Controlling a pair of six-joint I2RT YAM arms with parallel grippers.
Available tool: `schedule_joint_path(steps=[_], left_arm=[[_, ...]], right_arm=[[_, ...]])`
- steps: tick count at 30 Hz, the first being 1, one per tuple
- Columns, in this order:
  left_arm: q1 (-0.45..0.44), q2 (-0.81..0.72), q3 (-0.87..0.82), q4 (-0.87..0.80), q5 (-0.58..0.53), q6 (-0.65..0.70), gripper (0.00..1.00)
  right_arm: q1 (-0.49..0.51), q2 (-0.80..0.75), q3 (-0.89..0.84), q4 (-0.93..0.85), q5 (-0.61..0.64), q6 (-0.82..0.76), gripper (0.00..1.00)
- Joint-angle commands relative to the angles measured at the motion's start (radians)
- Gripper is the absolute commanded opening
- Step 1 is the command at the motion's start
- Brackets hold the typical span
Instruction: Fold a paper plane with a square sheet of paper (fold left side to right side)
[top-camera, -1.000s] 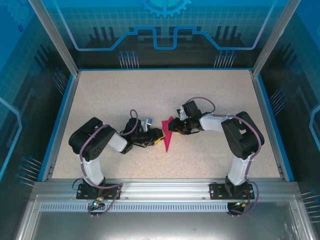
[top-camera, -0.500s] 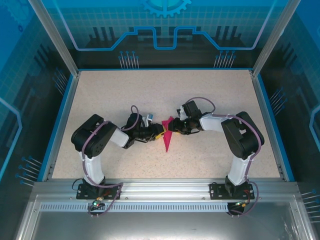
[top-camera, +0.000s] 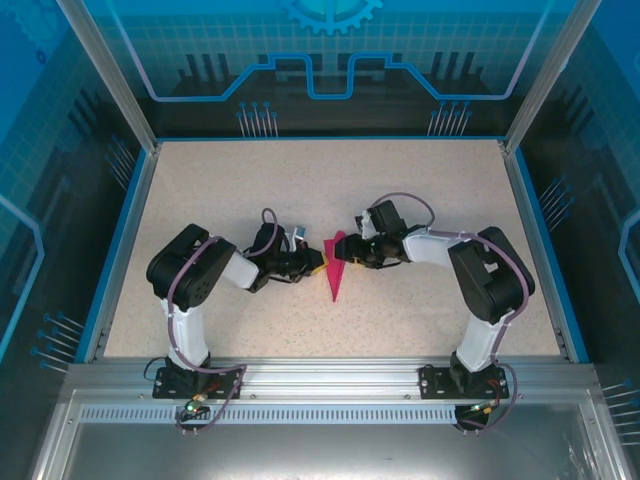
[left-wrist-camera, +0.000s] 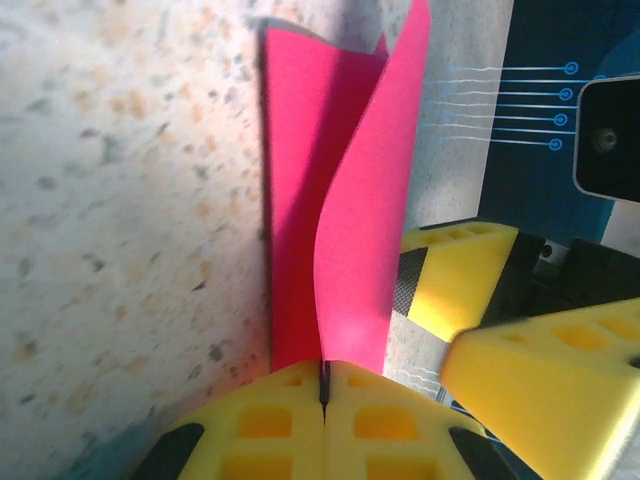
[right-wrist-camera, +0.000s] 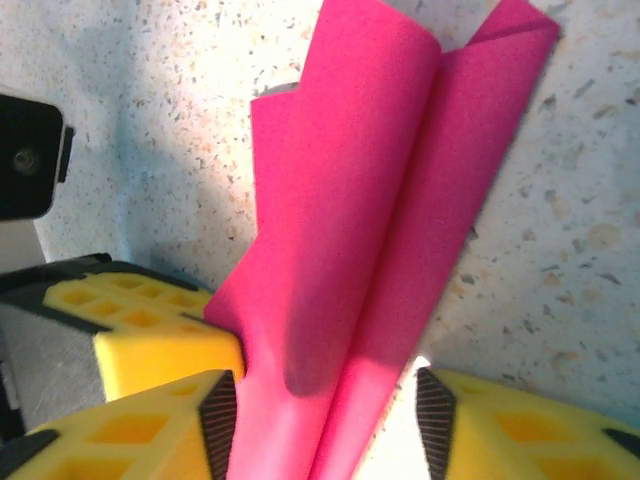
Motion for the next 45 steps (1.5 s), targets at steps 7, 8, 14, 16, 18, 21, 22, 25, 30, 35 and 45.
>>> schedule_joint_path(steps=[7, 8, 14, 16, 18, 21, 22, 25, 30, 35, 45], left_arm=[[0.01, 0.029, 0.06, -0.038, 0.067, 0.078, 0.0], [0.009, 0.029, 0.064, -0.043, 0.069, 0.082, 0.0], [0.01, 0.03, 0.079, -0.076, 0.073, 0.104, 0.0], [0.01, 0.033, 0.083, -0.088, 0.071, 0.111, 0.0], [0.01, 0.039, 0.088, -0.095, 0.069, 0.114, 0.0], [0.01, 0.048, 0.097, -0.104, 0.068, 0.121, 0.0], [0.011, 0.052, 0.099, -0.104, 0.069, 0.122, 0.0], [0.011, 0.059, 0.105, -0.108, 0.068, 0.125, 0.0], [0.01, 0.071, 0.113, -0.127, 0.061, 0.137, 0.0], [0.011, 0.084, 0.119, -0.137, 0.06, 0.144, 0.0], [0.011, 0.086, 0.128, -0.161, 0.057, 0.161, 0.0]], right_arm=[[-0.036, -0.024, 0.032, 0.06, -0.054, 0.023, 0.8], [-0.035, -0.014, 0.042, 0.061, -0.058, 0.027, 0.81], [-0.035, 0.039, 0.073, 0.07, -0.074, 0.043, 0.82], [-0.035, 0.048, 0.078, 0.072, -0.078, 0.045, 0.82], [-0.035, 0.046, 0.08, 0.065, -0.07, 0.041, 0.82], [-0.036, 0.033, 0.078, 0.036, -0.048, 0.022, 0.82], [-0.036, 0.026, 0.08, 0.024, -0.041, 0.015, 0.82], [-0.035, 0.009, 0.08, -0.015, -0.023, -0.008, 0.78], [-0.037, -0.012, 0.072, -0.04, -0.022, -0.019, 0.7], [-0.03, -0.016, 0.074, -0.013, -0.048, -0.012, 0.67], [0.001, 0.06, 0.17, -0.015, -0.045, -0.008, 0.67]])
